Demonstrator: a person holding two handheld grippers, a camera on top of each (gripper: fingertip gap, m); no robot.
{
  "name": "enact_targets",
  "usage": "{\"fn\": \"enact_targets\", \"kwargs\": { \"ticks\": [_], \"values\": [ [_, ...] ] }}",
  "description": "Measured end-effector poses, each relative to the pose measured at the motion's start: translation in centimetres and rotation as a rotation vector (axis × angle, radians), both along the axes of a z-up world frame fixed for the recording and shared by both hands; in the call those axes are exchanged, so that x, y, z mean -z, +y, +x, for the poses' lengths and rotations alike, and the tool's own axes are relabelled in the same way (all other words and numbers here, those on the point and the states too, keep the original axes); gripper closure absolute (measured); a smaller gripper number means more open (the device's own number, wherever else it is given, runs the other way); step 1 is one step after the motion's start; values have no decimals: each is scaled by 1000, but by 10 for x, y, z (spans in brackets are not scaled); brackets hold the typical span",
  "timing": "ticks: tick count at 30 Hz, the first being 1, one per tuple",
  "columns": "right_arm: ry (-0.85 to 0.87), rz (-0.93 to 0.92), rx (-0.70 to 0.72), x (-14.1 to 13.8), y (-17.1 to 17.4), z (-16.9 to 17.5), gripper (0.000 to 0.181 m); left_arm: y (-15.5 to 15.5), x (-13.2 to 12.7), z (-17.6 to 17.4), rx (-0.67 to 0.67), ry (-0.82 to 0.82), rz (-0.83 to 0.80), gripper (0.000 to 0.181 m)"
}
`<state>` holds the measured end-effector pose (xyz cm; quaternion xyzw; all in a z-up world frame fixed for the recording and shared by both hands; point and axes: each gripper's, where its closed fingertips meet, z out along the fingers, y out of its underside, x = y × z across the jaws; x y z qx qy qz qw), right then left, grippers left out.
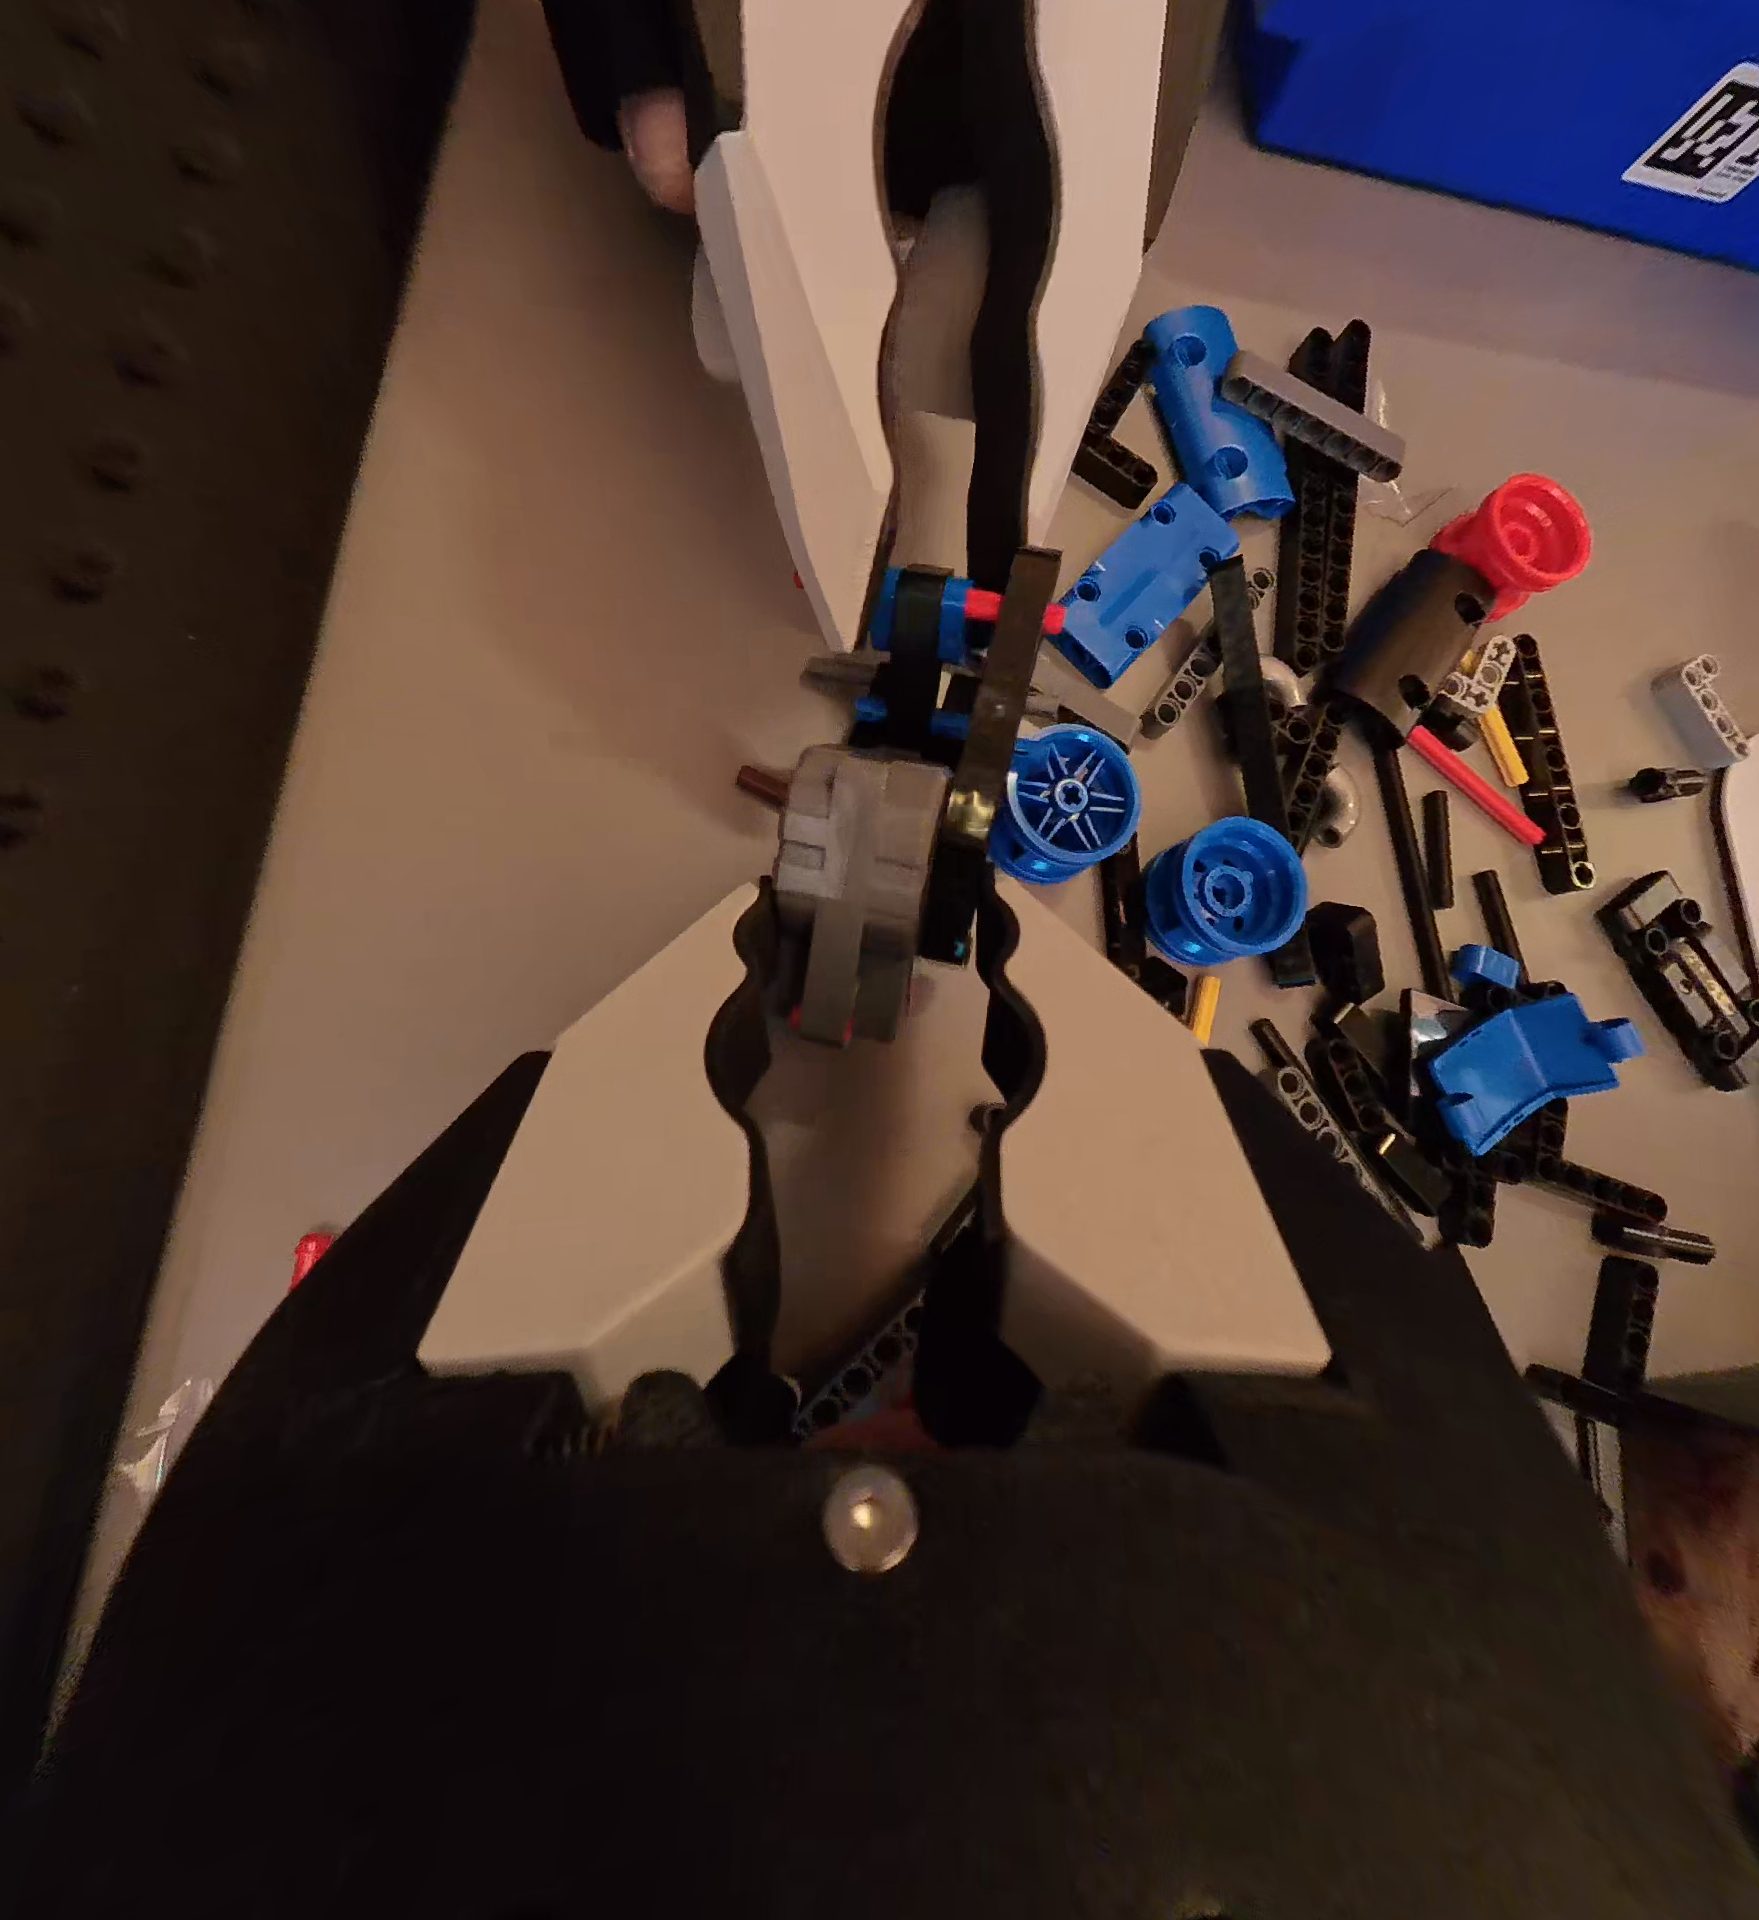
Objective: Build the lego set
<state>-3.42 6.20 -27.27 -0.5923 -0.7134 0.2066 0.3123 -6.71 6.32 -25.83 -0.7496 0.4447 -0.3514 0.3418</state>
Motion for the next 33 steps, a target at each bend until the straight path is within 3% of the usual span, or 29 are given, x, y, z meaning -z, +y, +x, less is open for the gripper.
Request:
{"fn": "enact_targets", "kwargs": {
  "ticks": [2,6,12,19,24,27,33],
  "values": [
    [-8,-2,-7,2,-1,0,146,1,0,-3,6,36,69,140],
    [-7,0,-10,2,-1,0,147,0,-5,-7,31,78,190,130],
    [4,-23,-4,0,0,2,147,-2,-9,-2,103,169,398,138],
    [26,-77,-12,-2,-2,1,147,1,-12,-3,122,161,409,152],
    [30,-104,-13,-3,-4,1,147,-2,-12,-2,137,138,387,153],
    [35,-132,-9,-3,-4,3,148,-5,-11,-1,166,154,409,135],
    [25,-156,0,0,-2,6,148,-18,-3,0,257,177,371,118]
  ]
}}
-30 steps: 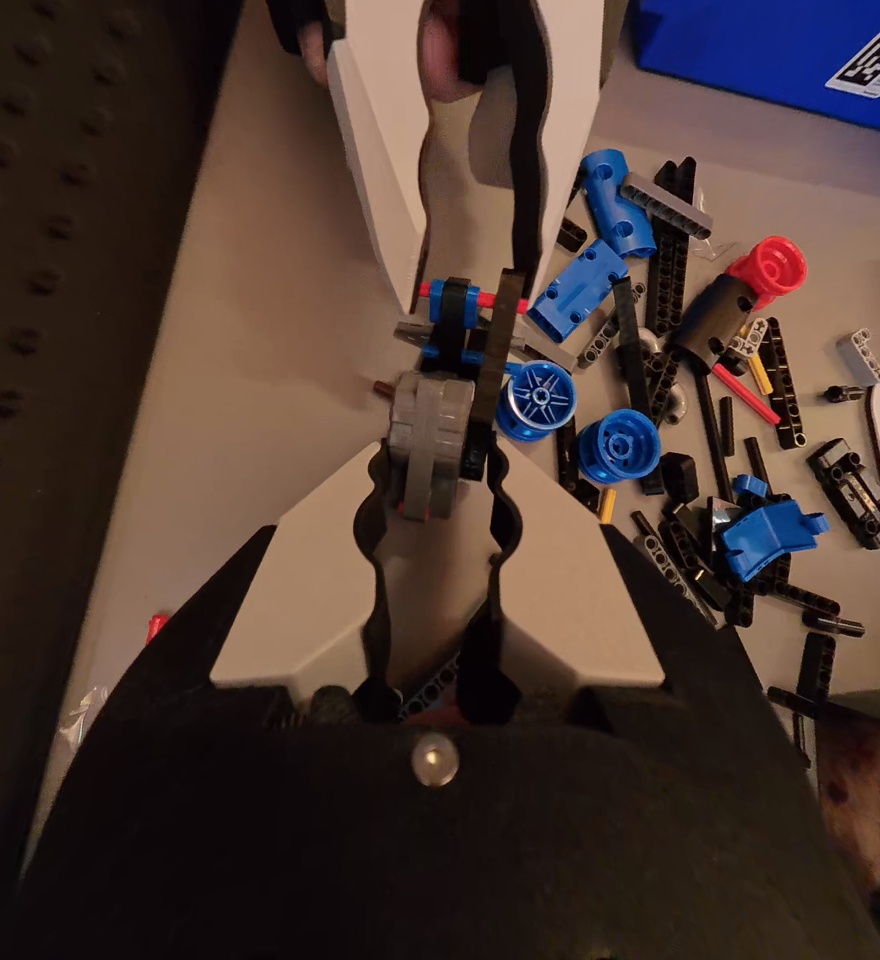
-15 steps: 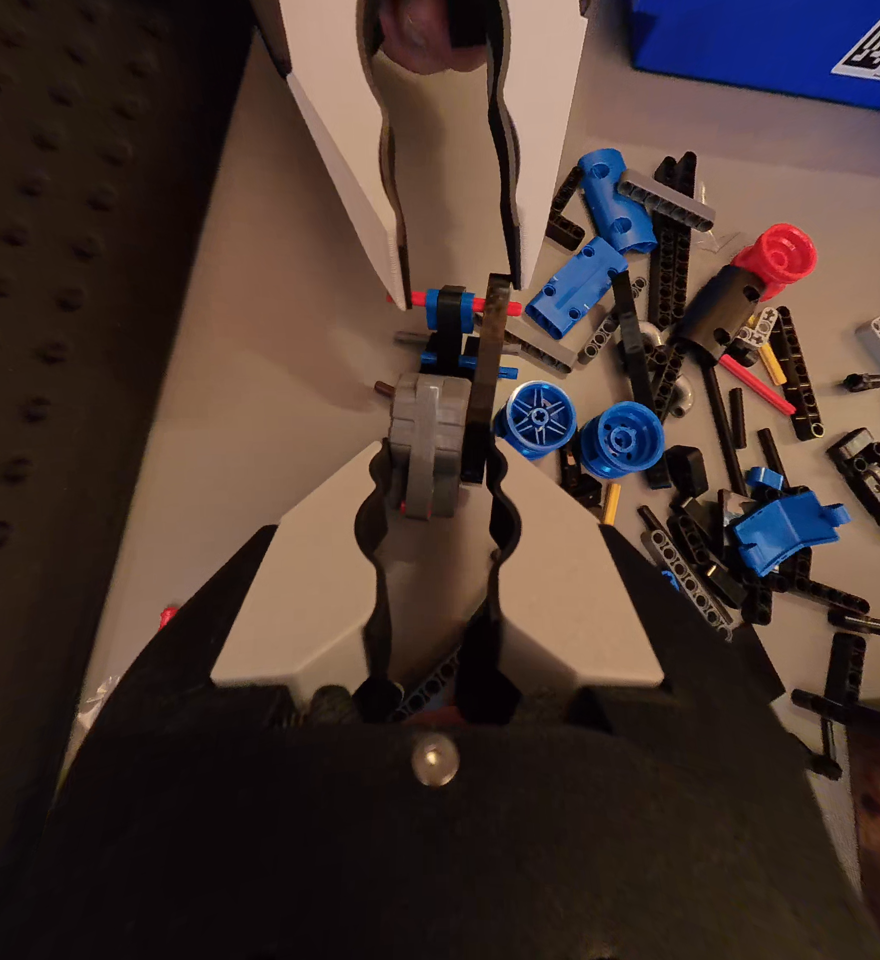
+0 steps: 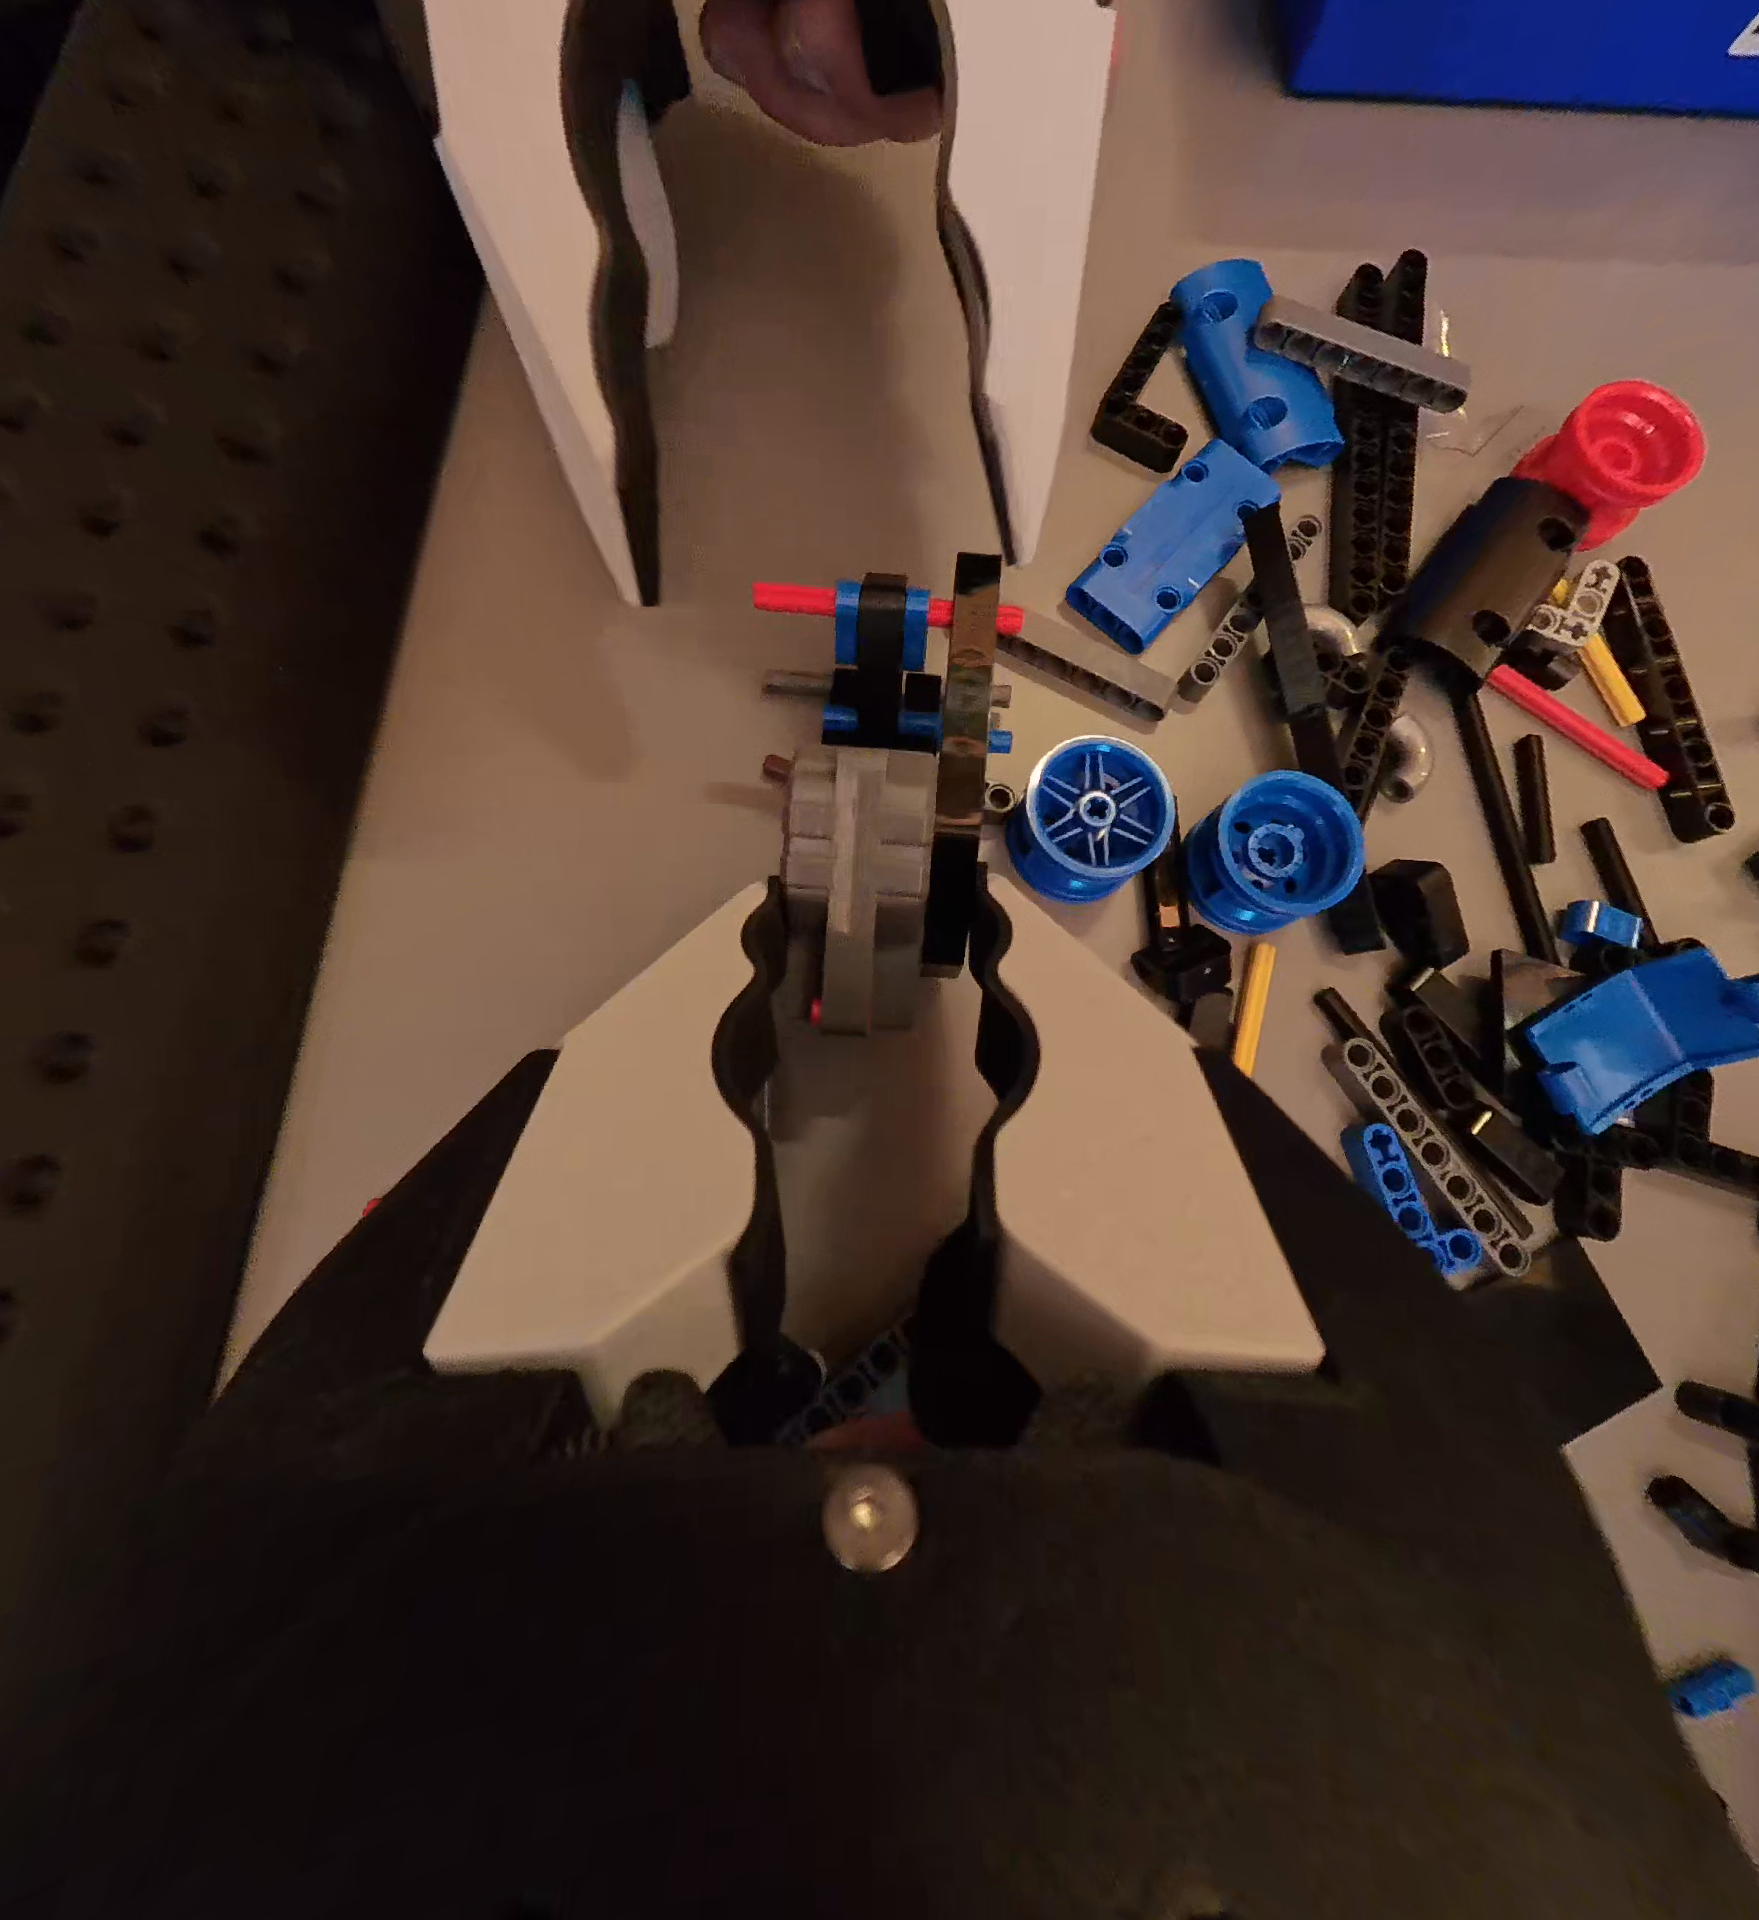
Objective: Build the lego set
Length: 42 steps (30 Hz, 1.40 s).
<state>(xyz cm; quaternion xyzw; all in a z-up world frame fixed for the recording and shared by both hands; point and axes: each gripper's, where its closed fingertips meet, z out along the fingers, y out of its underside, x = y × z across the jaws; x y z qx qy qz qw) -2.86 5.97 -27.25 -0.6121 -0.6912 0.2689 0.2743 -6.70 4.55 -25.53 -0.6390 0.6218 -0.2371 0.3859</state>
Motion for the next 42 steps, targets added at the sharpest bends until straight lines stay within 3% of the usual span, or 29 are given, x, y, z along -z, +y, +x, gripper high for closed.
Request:
{"fn": "enact_targets", "kwargs": {
  "ticks": [4,6,22,29,30,32,37,40,42],
  "values": [
    [1,-8,-15,0,-3,0,148,5,5,6,-19,8,6,121],
    [-6,-12,-21,1,-5,0,149,8,6,8,-30,16,36,134],
    [-20,-9,-2,2,-4,1,148,12,7,3,-89,25,22,129],
    [-30,-9,3,5,-2,3,148,11,6,2,-76,36,69,142],
    [-32,-12,-2,6,-4,3,149,13,4,1,-81,32,91,159],
    [-35,-19,-7,6,-6,2,149,13,4,1,-74,39,81,159],
    [-29,-24,-2,4,-6,2,148,12,5,0,-77,34,81,157],
    [-33,-8,-2,4,-5,3,149,6,5,1,-57,13,22,123],
    [-36,8,-1,3,-5,2,149,2,4,3,-41,1,4,118]
  ]
}}
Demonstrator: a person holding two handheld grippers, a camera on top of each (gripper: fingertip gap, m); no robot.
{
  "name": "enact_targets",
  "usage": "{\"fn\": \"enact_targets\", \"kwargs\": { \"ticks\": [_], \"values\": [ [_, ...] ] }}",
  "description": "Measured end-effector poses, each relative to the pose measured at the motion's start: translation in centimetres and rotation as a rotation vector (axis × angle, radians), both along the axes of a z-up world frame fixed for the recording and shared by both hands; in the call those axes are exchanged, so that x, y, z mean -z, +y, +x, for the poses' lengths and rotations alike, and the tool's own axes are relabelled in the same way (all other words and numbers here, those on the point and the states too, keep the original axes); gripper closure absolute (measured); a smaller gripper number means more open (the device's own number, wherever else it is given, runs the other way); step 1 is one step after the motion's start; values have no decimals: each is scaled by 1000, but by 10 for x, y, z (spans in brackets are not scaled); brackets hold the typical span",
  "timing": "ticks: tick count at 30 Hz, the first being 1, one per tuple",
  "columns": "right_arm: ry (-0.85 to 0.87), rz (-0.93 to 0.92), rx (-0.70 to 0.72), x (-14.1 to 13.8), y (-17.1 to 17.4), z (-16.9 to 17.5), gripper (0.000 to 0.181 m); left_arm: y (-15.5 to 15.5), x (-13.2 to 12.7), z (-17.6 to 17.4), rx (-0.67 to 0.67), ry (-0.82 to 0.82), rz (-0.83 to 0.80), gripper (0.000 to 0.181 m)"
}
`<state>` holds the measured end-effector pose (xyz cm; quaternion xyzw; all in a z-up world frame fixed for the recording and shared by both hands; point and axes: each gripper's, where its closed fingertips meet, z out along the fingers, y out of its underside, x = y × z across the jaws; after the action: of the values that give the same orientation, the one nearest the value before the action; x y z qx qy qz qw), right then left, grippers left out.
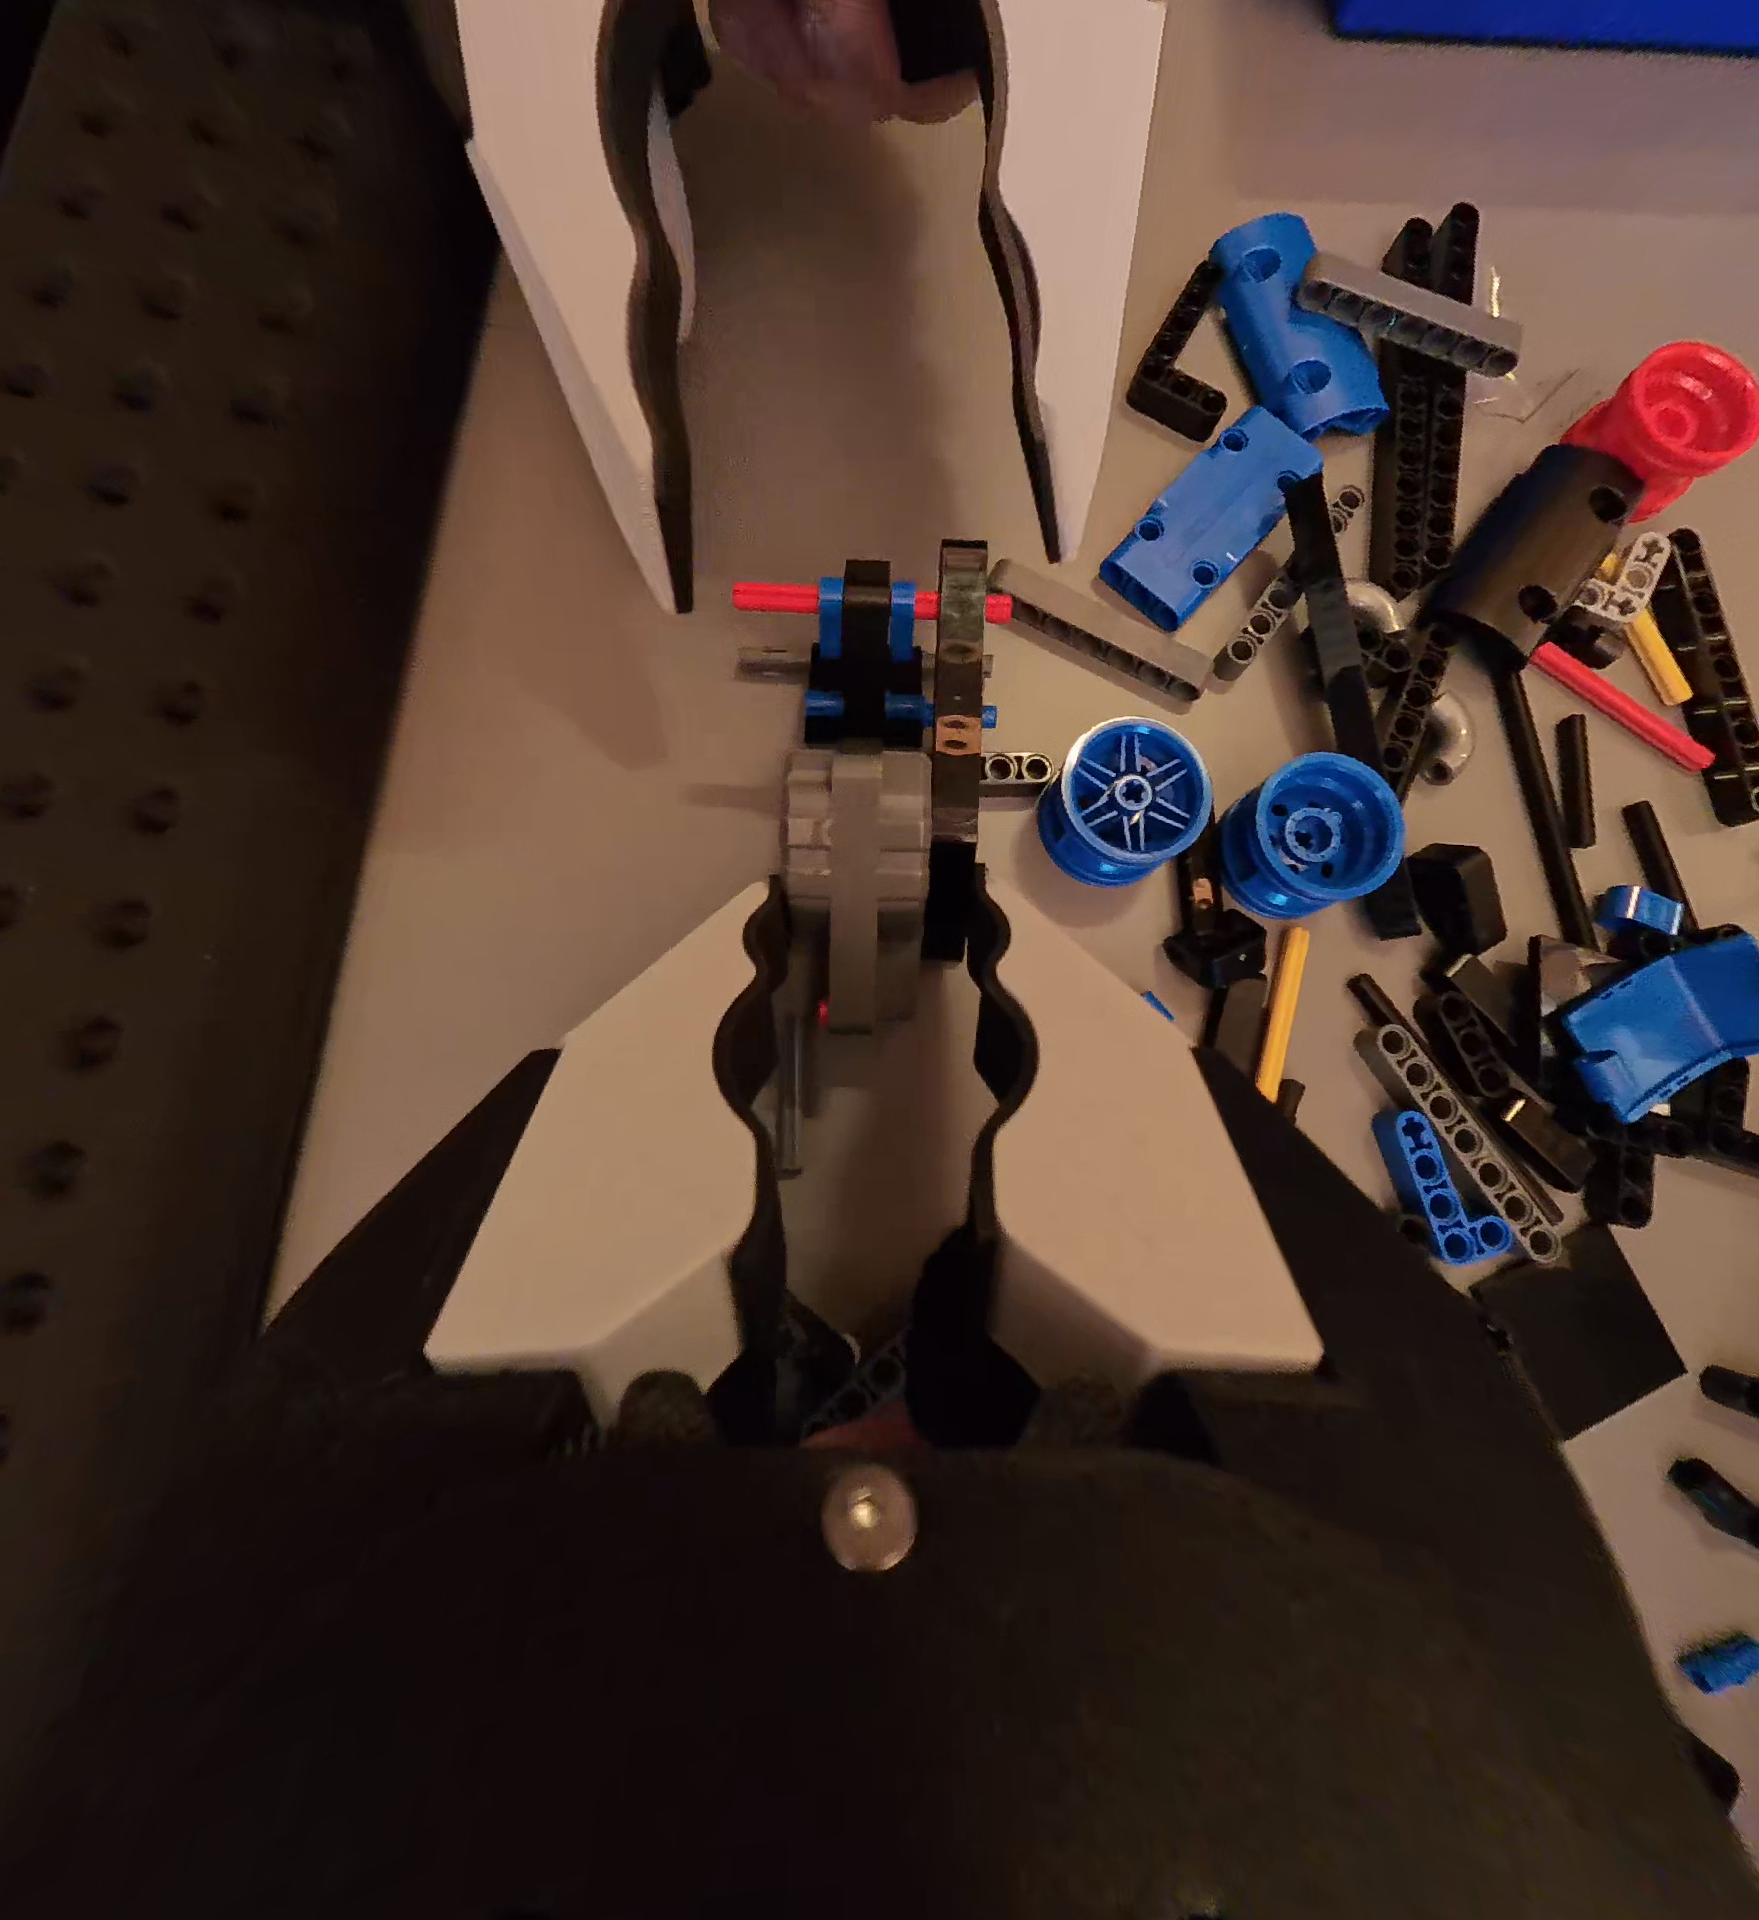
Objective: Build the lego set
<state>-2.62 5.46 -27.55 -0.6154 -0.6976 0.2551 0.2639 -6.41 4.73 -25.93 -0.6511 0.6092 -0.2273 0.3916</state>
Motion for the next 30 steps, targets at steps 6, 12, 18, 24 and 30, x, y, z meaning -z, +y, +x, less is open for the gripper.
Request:
{"fn": "enact_targets", "kwargs": {
  "ticks": [6,12,18,24,30],
  "values": [
    [-14,102,1,-8,-1,-3,149,3,1,-1,-13,44,105,147],
    [-39,399,-5,-11,-2,-4,149,-4,-4,-4,-19,88,301,155],
    [-68,756,7,-12,-3,2,149,-21,-5,-9,-17,53,218,114],
    [-88,935,-48,-5,-14,-3,150,-29,-9,11,10,34,187,114],
    [-91,939,-70,2,-19,2,147,-34,12,17,37,79,26,117]
  ]
}}
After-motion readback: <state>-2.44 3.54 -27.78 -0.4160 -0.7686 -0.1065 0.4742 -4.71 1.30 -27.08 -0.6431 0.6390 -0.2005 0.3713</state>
